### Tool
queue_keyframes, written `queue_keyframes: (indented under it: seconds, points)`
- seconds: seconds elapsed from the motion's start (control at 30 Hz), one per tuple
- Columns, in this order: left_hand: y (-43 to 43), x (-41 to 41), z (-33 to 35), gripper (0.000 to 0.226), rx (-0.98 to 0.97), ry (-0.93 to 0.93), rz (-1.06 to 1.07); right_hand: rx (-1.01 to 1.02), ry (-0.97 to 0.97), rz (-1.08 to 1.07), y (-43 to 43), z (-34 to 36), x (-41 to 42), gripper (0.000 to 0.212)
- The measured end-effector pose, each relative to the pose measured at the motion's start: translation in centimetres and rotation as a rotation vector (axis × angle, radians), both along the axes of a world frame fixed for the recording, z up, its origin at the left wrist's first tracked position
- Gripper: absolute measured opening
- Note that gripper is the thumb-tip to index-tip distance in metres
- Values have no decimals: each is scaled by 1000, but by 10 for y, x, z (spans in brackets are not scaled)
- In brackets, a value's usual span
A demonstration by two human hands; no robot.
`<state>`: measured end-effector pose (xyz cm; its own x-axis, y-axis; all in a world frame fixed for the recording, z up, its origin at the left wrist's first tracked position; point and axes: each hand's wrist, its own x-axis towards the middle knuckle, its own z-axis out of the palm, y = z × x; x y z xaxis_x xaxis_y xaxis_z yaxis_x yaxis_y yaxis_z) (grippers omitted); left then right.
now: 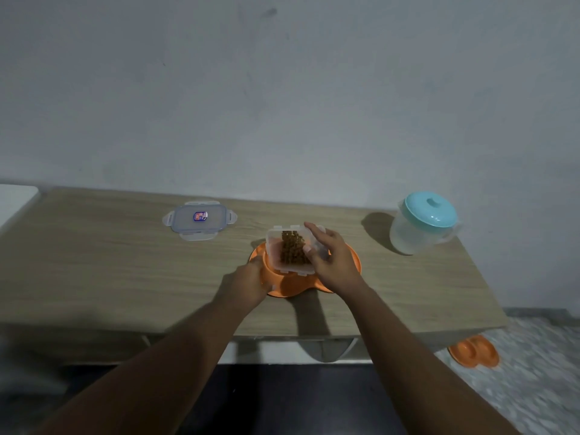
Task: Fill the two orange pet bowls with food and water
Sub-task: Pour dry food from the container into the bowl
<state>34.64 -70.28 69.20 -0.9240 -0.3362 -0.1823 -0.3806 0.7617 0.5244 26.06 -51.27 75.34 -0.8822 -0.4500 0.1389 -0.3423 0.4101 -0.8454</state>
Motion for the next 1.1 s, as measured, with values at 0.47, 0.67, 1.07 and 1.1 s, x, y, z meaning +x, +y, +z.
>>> queue_keyframes:
  seconds: [0.47,0.67,1.07,1.1]
  points:
    - [-2,-7,-13,51,-67,60,-9,126,204,66,-4,-4,7,46]
    - [-3,-10,-13,54,-62,72,-19,126,229,82,-1,-3,5,46]
    - [-5,-11,-12,54,-59,70,-33,132,271,85,-3,-4,4,45]
    - [-5,-11,-13,55,-55,67,-33,133,268,85,-3,-4,3,45]
